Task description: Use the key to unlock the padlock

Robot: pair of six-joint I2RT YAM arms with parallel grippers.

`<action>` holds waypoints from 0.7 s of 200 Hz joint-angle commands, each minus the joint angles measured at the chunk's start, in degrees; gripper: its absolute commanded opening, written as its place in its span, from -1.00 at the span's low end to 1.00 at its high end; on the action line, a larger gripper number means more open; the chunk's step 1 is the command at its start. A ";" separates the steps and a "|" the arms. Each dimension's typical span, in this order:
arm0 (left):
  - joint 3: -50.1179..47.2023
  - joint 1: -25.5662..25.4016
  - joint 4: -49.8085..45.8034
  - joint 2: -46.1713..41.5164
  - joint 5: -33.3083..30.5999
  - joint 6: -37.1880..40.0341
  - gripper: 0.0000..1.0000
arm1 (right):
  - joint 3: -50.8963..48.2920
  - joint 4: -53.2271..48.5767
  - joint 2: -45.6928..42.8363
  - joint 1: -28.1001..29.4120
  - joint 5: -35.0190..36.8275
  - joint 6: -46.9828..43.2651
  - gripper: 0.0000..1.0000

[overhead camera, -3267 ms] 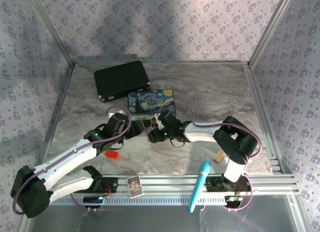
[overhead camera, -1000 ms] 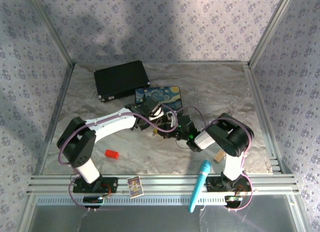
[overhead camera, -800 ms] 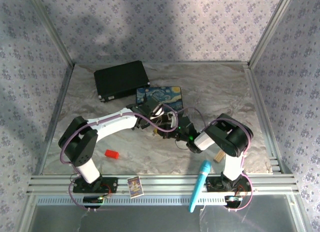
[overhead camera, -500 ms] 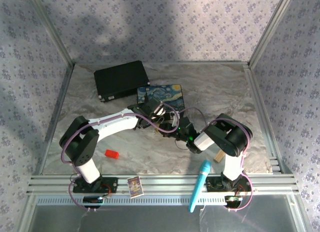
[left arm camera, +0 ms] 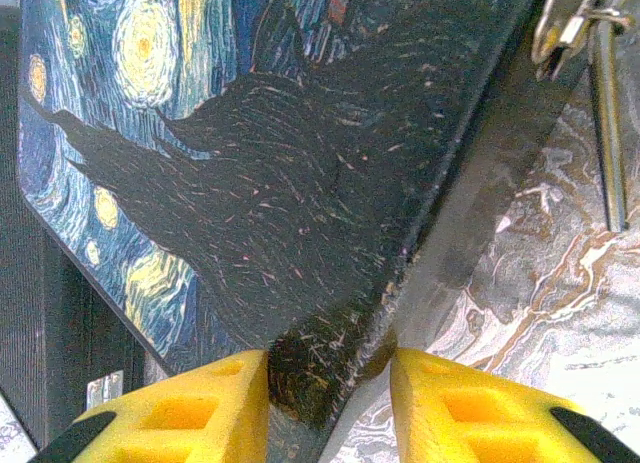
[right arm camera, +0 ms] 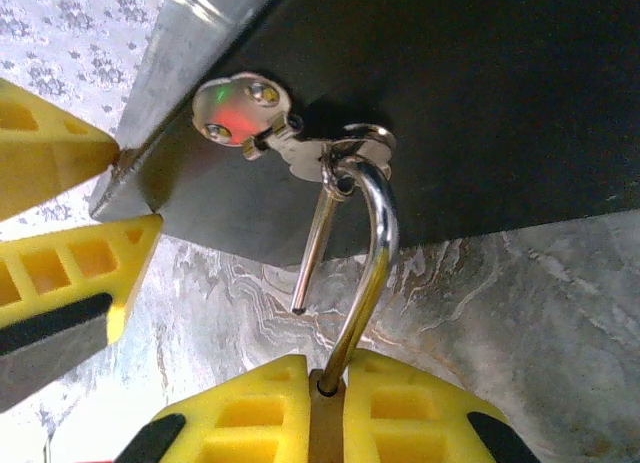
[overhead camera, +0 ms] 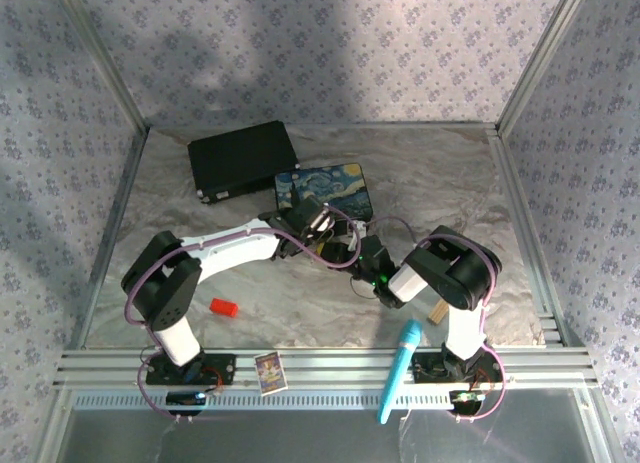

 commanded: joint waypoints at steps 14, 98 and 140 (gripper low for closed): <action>-5.30 -0.21 -10.99 6.42 10.67 -0.71 -0.31 | -0.16 6.93 0.30 -0.99 8.38 3.14 -1.00; -6.12 1.17 -10.27 7.66 8.75 -2.38 -0.30 | 0.67 5.55 -0.69 -4.22 8.43 4.71 -1.00; -6.38 1.38 -9.83 7.85 9.45 -2.25 -0.31 | 0.31 9.40 0.97 -5.75 6.69 7.15 -1.00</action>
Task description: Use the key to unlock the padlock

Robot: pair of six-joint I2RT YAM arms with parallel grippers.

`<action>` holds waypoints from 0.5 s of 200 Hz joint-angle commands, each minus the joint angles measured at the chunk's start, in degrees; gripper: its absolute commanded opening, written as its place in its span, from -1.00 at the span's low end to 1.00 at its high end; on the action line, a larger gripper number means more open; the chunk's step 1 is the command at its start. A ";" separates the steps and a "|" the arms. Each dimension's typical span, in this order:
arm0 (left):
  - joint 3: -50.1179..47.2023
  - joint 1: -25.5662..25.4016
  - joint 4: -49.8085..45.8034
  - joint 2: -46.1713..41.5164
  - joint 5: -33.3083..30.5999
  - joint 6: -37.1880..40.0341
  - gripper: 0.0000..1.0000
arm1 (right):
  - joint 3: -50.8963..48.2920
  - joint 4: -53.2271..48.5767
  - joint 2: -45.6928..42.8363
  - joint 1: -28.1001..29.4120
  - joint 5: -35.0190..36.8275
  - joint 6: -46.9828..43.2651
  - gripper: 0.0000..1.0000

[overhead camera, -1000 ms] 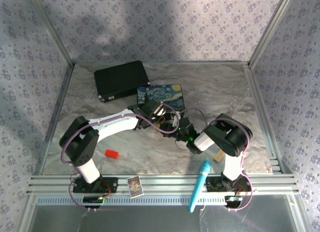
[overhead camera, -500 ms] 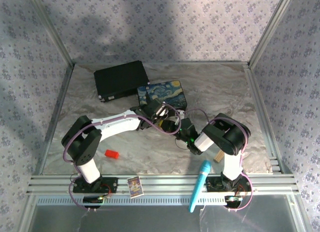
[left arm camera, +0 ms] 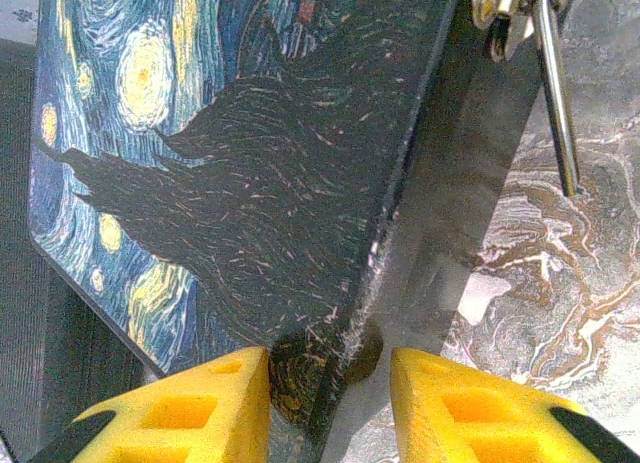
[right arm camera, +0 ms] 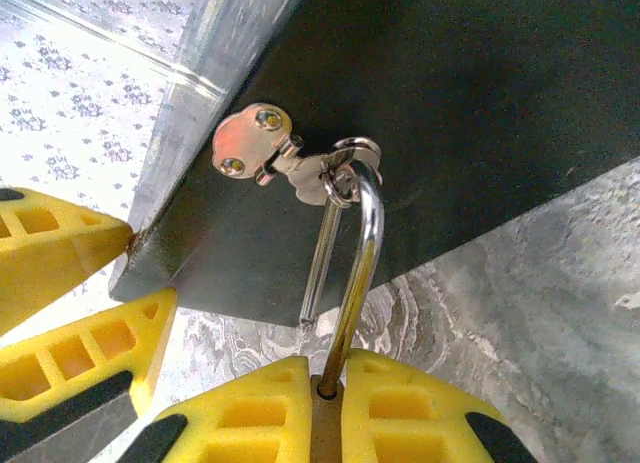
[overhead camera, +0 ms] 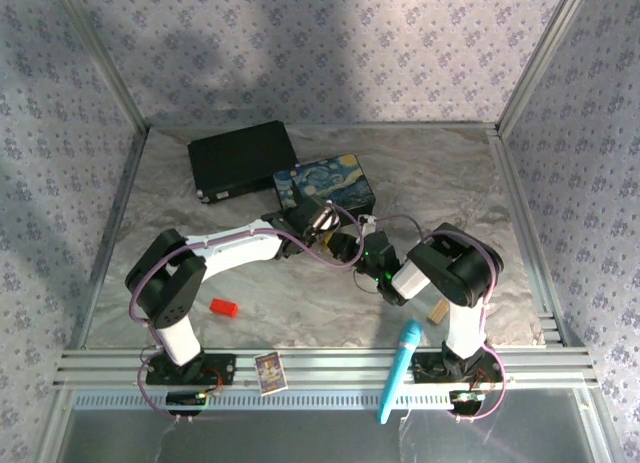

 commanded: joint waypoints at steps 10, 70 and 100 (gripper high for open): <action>-6.02 1.29 -14.94 6.41 9.49 -1.68 -0.31 | 0.55 7.48 0.60 -2.41 5.13 2.87 -1.00; -5.92 1.25 -15.16 5.99 9.79 -1.42 -0.31 | 1.26 5.87 -0.04 -2.26 12.93 4.12 -1.00; -5.98 1.23 -14.98 6.60 9.94 -1.33 -0.30 | 1.32 9.98 1.97 -3.10 13.62 6.98 -1.00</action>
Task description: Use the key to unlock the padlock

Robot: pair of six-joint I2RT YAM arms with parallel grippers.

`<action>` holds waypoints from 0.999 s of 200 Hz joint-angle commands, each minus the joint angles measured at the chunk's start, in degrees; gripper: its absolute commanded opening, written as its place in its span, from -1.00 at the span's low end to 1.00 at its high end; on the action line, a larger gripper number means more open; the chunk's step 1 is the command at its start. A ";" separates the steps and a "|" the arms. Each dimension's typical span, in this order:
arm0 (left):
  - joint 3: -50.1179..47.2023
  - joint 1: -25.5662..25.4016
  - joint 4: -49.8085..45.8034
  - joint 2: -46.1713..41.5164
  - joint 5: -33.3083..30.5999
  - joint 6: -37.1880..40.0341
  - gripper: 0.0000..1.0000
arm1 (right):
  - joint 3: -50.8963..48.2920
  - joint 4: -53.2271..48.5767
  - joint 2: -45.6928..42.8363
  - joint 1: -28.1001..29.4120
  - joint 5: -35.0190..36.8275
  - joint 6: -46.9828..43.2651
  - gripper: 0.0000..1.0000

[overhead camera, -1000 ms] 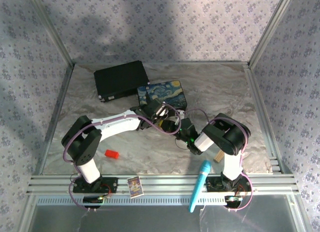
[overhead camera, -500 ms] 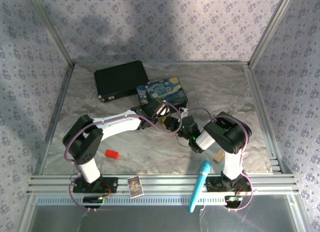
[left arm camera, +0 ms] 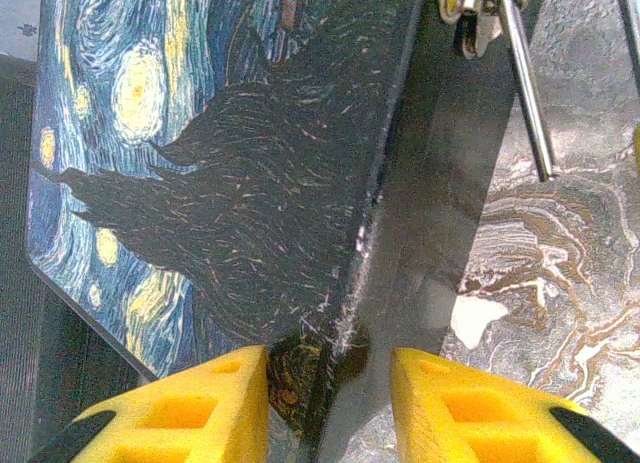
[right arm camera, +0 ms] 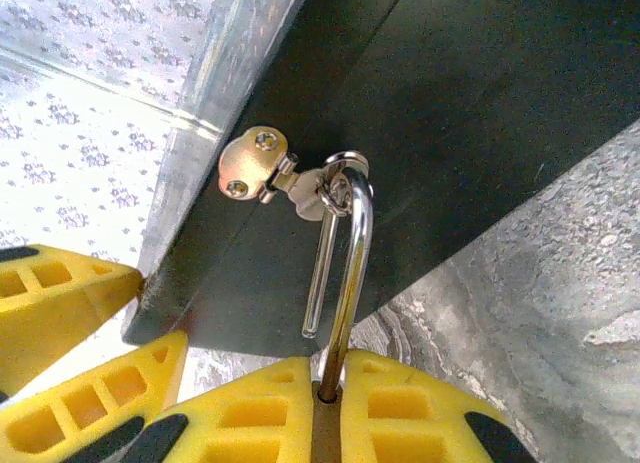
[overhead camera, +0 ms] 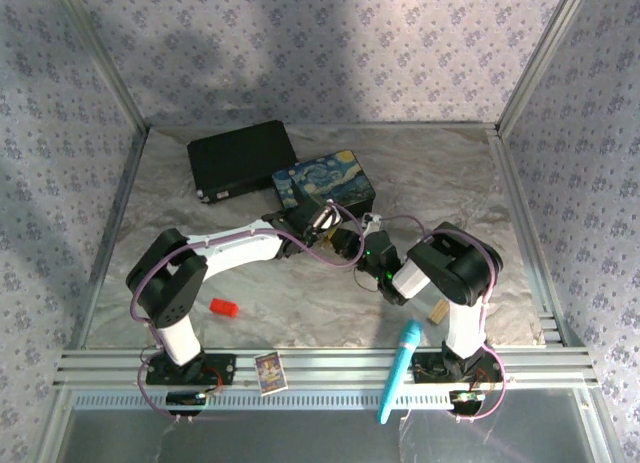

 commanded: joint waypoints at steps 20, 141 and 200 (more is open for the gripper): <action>-5.68 1.41 -17.34 6.93 8.81 -1.48 -0.30 | 1.82 7.18 0.12 -2.39 9.53 2.14 -1.00; -5.45 1.45 -17.61 7.07 9.58 -1.66 -0.31 | 0.07 5.62 -3.22 -5.93 9.97 1.34 -1.00; -4.93 0.51 -17.88 6.46 10.57 -1.83 -0.31 | -0.57 7.79 1.43 -7.00 12.75 5.68 -1.00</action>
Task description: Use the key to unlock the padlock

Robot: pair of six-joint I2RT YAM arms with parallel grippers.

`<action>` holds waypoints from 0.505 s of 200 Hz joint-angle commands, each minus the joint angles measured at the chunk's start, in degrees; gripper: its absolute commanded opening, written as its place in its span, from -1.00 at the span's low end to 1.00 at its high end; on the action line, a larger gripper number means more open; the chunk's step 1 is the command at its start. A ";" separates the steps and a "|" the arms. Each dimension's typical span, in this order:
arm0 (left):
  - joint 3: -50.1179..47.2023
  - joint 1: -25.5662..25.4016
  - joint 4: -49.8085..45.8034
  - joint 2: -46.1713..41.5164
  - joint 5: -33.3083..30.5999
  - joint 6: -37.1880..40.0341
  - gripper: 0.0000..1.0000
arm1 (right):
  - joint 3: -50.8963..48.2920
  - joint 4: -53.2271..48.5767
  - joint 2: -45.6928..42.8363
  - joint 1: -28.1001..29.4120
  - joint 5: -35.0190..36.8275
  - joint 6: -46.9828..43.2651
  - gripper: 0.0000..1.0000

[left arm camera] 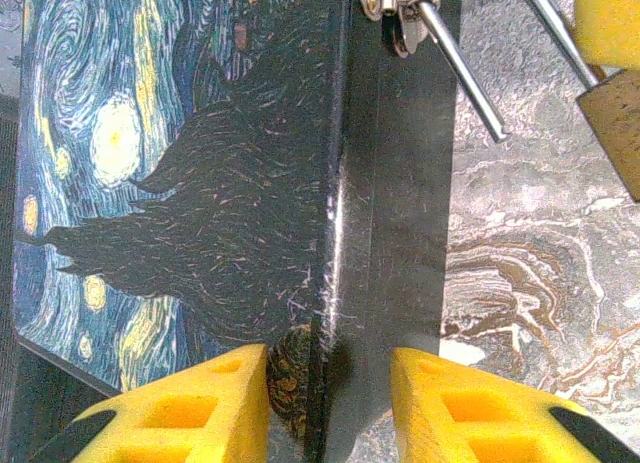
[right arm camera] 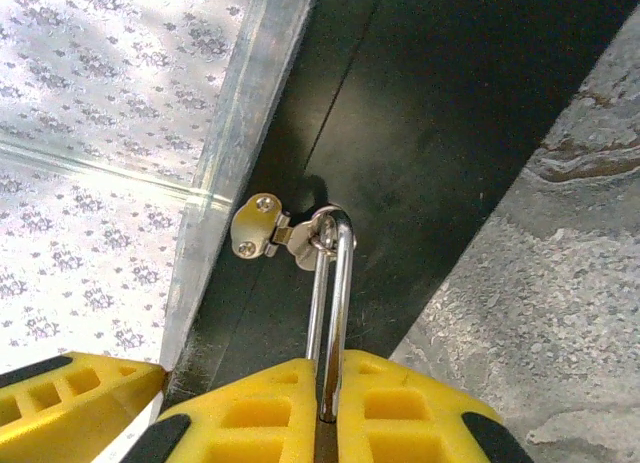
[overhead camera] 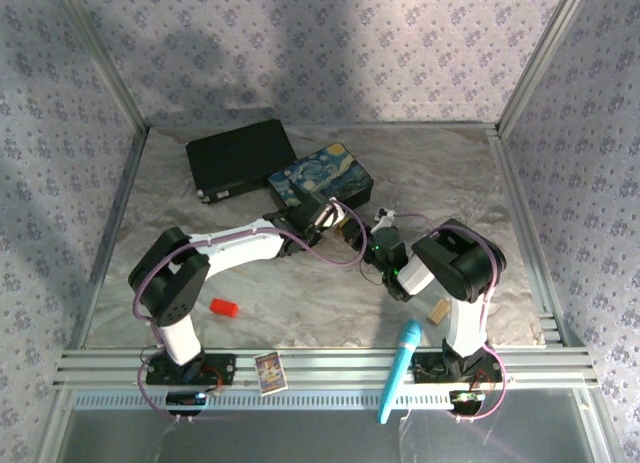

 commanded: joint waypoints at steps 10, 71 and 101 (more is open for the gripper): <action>-5.45 0.42 -20.07 5.69 7.95 -1.83 -0.31 | 0.09 4.34 1.93 -1.95 12.19 1.82 -1.00; -4.75 0.04 -20.08 5.45 8.47 -0.52 -0.31 | 5.25 4.28 6.33 4.06 17.26 7.04 -1.00; -4.97 -0.27 -19.66 5.16 8.68 -0.43 -0.31 | 5.97 4.22 6.67 4.78 18.04 6.76 -1.00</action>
